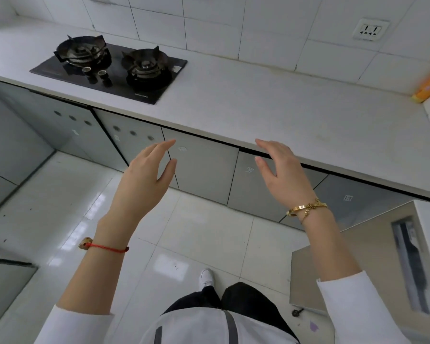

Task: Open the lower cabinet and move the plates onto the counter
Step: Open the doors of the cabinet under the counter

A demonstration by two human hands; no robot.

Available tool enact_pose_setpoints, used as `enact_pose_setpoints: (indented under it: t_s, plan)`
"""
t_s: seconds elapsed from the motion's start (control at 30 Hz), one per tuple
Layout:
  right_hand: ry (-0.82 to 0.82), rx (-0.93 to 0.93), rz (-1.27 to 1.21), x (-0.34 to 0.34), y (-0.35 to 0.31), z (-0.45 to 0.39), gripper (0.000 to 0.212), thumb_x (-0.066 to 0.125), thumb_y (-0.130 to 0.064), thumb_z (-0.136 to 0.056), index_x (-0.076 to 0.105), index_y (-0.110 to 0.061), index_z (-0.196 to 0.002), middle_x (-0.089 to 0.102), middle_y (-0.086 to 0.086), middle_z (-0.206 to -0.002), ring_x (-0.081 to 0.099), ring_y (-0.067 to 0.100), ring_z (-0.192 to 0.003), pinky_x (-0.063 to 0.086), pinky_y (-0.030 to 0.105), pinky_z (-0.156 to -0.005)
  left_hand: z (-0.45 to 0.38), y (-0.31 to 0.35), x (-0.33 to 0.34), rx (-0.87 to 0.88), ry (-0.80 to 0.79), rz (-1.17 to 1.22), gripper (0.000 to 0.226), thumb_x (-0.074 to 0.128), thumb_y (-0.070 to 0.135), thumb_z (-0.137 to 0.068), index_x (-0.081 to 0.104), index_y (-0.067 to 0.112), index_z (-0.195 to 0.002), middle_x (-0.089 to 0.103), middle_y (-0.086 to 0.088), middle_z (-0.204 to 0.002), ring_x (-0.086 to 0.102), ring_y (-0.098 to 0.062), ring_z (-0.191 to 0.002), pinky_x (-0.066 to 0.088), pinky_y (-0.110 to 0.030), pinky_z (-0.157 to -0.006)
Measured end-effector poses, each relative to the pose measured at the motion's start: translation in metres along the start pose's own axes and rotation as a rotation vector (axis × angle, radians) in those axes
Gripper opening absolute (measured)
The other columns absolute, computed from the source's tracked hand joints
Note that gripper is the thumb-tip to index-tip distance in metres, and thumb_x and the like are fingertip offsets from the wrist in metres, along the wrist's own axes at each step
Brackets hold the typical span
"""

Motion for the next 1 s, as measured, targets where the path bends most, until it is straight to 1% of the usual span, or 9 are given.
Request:
enact_pose_setpoints:
  t_s: [0.17, 0.27, 0.43, 0.5, 0.57, 0.63, 0.73, 0.83, 1.0]
  plan:
    - [-0.021, 0.039, 0.016, 0.008, 0.016, -0.031, 0.042, 0.041, -0.028, -0.100, 0.043, -0.016, -0.140, 0.049, 0.000, -0.141, 0.035, 0.015, -0.137, 0.027, 0.028, -0.114, -0.037, -0.011, 0.017, -0.002, -0.038, 0.006, 0.041, 0.047, 0.029, -0.099, 0.047, 0.019, -0.139, 0.056, -0.001, -0.136, 0.052, -0.018, -0.125, 0.041, -0.027, -0.099]
    - [-0.042, 0.053, 0.009, 0.011, 0.026, -0.047, 0.042, 0.041, -0.028, -0.100, 0.043, -0.016, -0.140, 0.048, 0.000, -0.141, 0.035, 0.015, -0.137, 0.027, 0.031, -0.115, -0.054, -0.014, 0.026, -0.008, -0.054, 0.015, 0.041, 0.047, 0.029, -0.099, 0.047, 0.019, -0.139, 0.056, -0.001, -0.135, 0.054, -0.018, -0.122, 0.046, -0.031, -0.096]
    - [-0.049, 0.043, -0.005, 0.013, 0.041, -0.075, 0.040, 0.043, -0.027, -0.099, 0.045, -0.016, -0.138, 0.050, 0.000, -0.139, 0.037, 0.014, -0.135, 0.024, 0.022, -0.111, -0.081, -0.014, 0.039, -0.033, -0.041, 0.026, 0.041, 0.046, 0.030, -0.099, 0.047, 0.021, -0.139, 0.056, 0.001, -0.134, 0.054, -0.018, -0.122, 0.049, -0.035, -0.096]
    - [-0.057, 0.035, -0.022, 0.013, 0.047, -0.087, 0.040, 0.043, -0.026, -0.099, 0.046, -0.016, -0.138, 0.051, 0.000, -0.138, 0.037, 0.014, -0.134, 0.026, 0.025, -0.112, -0.091, -0.012, 0.044, -0.053, -0.041, 0.024, 0.042, 0.046, 0.032, -0.099, 0.047, 0.022, -0.140, 0.056, 0.001, -0.134, 0.055, -0.019, -0.119, 0.050, -0.035, -0.095]
    - [-0.069, 0.022, -0.037, 0.013, 0.054, -0.100, 0.039, 0.044, -0.026, -0.099, 0.047, -0.016, -0.137, 0.052, -0.001, -0.137, 0.037, 0.015, -0.134, 0.032, 0.033, -0.112, -0.101, -0.011, 0.051, -0.068, -0.039, 0.023, 0.042, 0.044, 0.033, -0.099, 0.046, 0.023, -0.140, 0.057, 0.002, -0.133, 0.057, -0.020, -0.114, 0.050, -0.034, -0.092]
    - [-0.079, 0.006, -0.041, 0.016, 0.063, -0.111, 0.039, 0.044, -0.026, -0.099, 0.047, -0.016, -0.137, 0.052, 0.000, -0.137, 0.038, 0.016, -0.134, 0.034, 0.035, -0.111, -0.108, -0.010, 0.058, -0.086, -0.029, 0.015, 0.041, 0.044, 0.033, -0.100, 0.046, 0.023, -0.140, 0.057, 0.003, -0.132, 0.057, -0.019, -0.113, 0.048, -0.032, -0.092]
    - [-0.084, -0.032, -0.014, 0.024, 0.076, -0.126, 0.039, 0.044, -0.025, -0.099, 0.048, -0.015, -0.136, 0.053, 0.001, -0.136, 0.039, 0.017, -0.134, 0.030, 0.027, -0.111, -0.115, -0.011, 0.070, -0.104, -0.005, -0.004, 0.041, 0.044, 0.033, -0.100, 0.046, 0.023, -0.139, 0.057, 0.003, -0.133, 0.054, -0.017, -0.119, 0.041, -0.026, -0.096]
    - [-0.080, -0.042, -0.018, 0.035, 0.091, -0.135, 0.039, 0.044, -0.025, -0.099, 0.048, -0.015, -0.137, 0.053, 0.002, -0.137, 0.038, 0.017, -0.135, 0.026, 0.022, -0.109, -0.118, -0.017, 0.087, -0.126, -0.004, -0.019, 0.040, 0.044, 0.033, -0.100, 0.046, 0.024, -0.139, 0.056, 0.004, -0.135, 0.053, -0.016, -0.122, 0.038, -0.023, -0.096]
    - [-0.062, -0.056, -0.014, 0.064, 0.119, -0.143, 0.039, 0.045, -0.025, -0.099, 0.047, -0.015, -0.137, 0.052, 0.003, -0.138, 0.037, 0.018, -0.136, 0.027, 0.027, -0.112, -0.118, -0.037, 0.124, -0.140, 0.002, -0.040, 0.040, 0.045, 0.033, -0.100, 0.047, 0.026, -0.139, 0.057, 0.004, -0.134, 0.054, -0.015, -0.120, 0.037, -0.021, -0.094]
Point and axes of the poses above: each hand's wrist, its own z-axis away from the middle knuckle, its own x-axis out of the palm, y = z × x, the point moved 7 cm from there along -z, towards the middle knuckle
